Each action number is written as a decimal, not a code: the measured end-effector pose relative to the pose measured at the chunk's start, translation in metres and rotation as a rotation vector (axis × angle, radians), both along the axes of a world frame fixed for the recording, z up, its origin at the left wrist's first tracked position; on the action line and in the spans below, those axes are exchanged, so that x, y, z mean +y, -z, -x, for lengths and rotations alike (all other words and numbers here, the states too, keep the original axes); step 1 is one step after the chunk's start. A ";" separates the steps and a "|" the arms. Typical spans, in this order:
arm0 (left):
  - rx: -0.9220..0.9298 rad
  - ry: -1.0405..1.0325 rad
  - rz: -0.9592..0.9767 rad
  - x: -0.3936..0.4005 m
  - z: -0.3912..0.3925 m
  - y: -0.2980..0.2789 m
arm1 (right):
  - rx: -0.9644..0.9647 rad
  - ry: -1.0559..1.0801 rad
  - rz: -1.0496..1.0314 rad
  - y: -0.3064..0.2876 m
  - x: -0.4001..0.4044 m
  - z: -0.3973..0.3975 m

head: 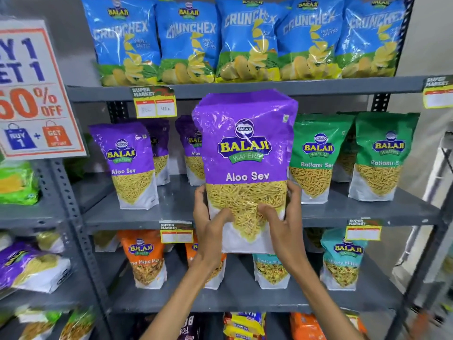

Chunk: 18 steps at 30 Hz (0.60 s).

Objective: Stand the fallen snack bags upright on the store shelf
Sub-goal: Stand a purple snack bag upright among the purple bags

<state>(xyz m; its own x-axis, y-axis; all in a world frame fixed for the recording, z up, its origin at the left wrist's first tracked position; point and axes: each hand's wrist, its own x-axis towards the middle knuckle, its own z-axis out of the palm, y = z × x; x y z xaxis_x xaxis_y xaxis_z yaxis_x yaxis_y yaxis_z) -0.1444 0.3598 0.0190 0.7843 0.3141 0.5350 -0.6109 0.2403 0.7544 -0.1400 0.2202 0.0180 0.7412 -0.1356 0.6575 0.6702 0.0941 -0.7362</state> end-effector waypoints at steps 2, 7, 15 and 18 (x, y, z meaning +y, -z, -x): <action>-0.020 -0.002 0.003 0.000 0.012 -0.004 | -0.029 -0.004 0.010 -0.003 0.002 0.010; -0.059 -0.008 0.007 0.004 0.022 -0.008 | -0.061 -0.015 0.012 -0.005 0.005 0.017; -0.082 -0.011 0.003 0.016 0.012 -0.006 | -0.029 -0.042 -0.006 0.000 0.017 0.007; -0.059 -0.039 -0.021 0.027 -0.002 0.002 | 0.007 -0.091 0.024 0.003 0.023 -0.005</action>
